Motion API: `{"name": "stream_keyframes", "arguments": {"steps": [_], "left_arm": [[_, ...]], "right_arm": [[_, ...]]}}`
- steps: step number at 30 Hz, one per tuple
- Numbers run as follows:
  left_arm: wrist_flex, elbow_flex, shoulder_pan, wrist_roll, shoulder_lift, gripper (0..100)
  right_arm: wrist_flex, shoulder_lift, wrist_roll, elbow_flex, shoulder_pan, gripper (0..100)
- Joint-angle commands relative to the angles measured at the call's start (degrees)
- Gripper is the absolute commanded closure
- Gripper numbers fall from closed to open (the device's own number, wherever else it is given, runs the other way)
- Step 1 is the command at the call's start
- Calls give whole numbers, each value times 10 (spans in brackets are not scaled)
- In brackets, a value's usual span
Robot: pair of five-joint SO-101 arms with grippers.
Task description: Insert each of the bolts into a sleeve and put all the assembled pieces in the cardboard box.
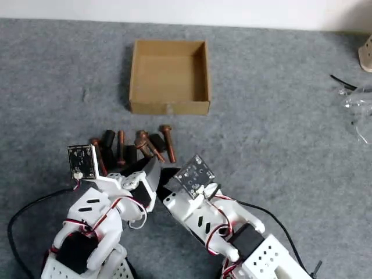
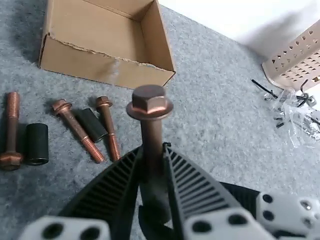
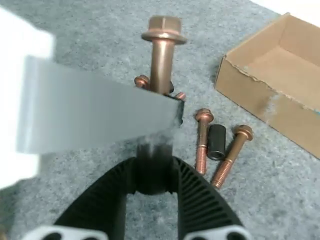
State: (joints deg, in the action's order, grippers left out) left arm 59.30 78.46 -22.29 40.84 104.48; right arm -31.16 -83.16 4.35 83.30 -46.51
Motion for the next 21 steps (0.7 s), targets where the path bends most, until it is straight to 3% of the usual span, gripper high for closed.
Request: {"name": "stream_keyframes", "arguments": {"steps": [1,14,17,21], "left_arm": [[3,-4,-14,-3,0,995],[-1,-19,14,-33,0,985],[3,-17,11,-35,0,902],[4,-15,9,-35,0,722]], "right_arm": [[23,-16,-7,-44,27,994],[23,-16,-4,-41,29,994],[23,-16,-4,-41,29,994],[23,-16,-4,-41,29,994]]}}
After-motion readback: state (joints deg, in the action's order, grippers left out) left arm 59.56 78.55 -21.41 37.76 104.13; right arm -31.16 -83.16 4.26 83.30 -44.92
